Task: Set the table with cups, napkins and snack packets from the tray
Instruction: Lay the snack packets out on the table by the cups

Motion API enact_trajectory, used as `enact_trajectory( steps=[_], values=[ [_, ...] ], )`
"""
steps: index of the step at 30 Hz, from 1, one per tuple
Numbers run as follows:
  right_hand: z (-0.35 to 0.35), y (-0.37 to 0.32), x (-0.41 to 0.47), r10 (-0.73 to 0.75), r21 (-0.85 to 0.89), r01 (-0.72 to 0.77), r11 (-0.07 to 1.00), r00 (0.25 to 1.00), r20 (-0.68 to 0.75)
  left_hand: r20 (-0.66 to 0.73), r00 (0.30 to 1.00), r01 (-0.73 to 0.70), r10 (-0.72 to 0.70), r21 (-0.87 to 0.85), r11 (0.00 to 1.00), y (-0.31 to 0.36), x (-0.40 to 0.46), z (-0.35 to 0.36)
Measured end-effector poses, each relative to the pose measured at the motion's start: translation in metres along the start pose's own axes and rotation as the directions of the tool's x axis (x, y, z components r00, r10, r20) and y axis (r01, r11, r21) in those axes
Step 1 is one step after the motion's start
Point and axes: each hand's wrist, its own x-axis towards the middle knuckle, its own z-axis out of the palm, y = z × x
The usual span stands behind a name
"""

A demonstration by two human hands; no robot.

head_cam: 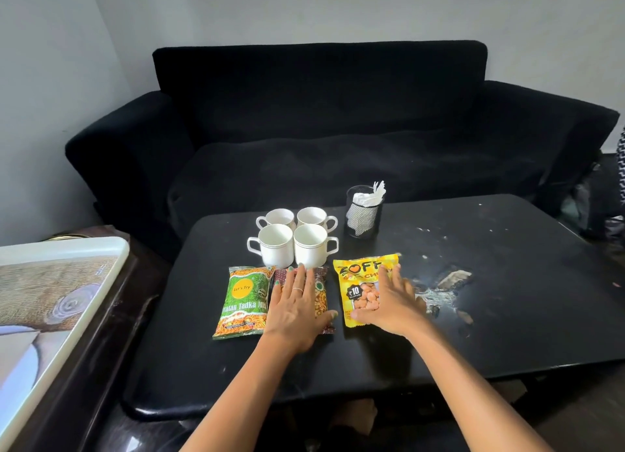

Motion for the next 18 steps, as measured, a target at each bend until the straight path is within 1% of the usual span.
enact_trajectory(
  steps=[7, 9, 11, 13, 16, 18],
  values=[
    [0.002, -0.013, 0.001, 0.025, -0.048, -0.024, 0.999, 1.000, 0.019, -0.004, 1.000, -0.010, 0.010, -0.019, 1.000, -0.002, 0.002, 0.001],
    [0.002, -0.018, 0.000, 0.015, -0.073, -0.016, 0.997, 1.000, -0.017, -0.024, 1.000, -0.011, 0.010, -0.056, 0.998, -0.004, 0.001, -0.001],
    [0.002, -0.026, -0.001, -0.035, -0.097, 0.027, 0.995, 0.996, -0.079, -0.074, 0.997, -0.001, -0.006, -0.097, 0.995, -0.009, 0.001, -0.005],
    [0.005, -0.036, -0.003, -0.113, -0.115, 0.101, 0.988, 0.988, -0.101, -0.119, 0.992, 0.019, -0.033, -0.118, 0.993, -0.018, 0.000, -0.010],
    [0.018, -0.054, -0.008, -0.212, -0.165, 0.205, 0.965, 0.977, -0.027, -0.137, 0.987, 0.064, -0.080, -0.117, 0.991, -0.034, -0.004, -0.015],
    [0.026, -0.064, -0.010, -0.249, -0.199, 0.249, 0.948, 0.968, 0.026, -0.133, 0.986, 0.087, -0.102, -0.117, 0.989, -0.043, -0.007, -0.015]
  ],
)
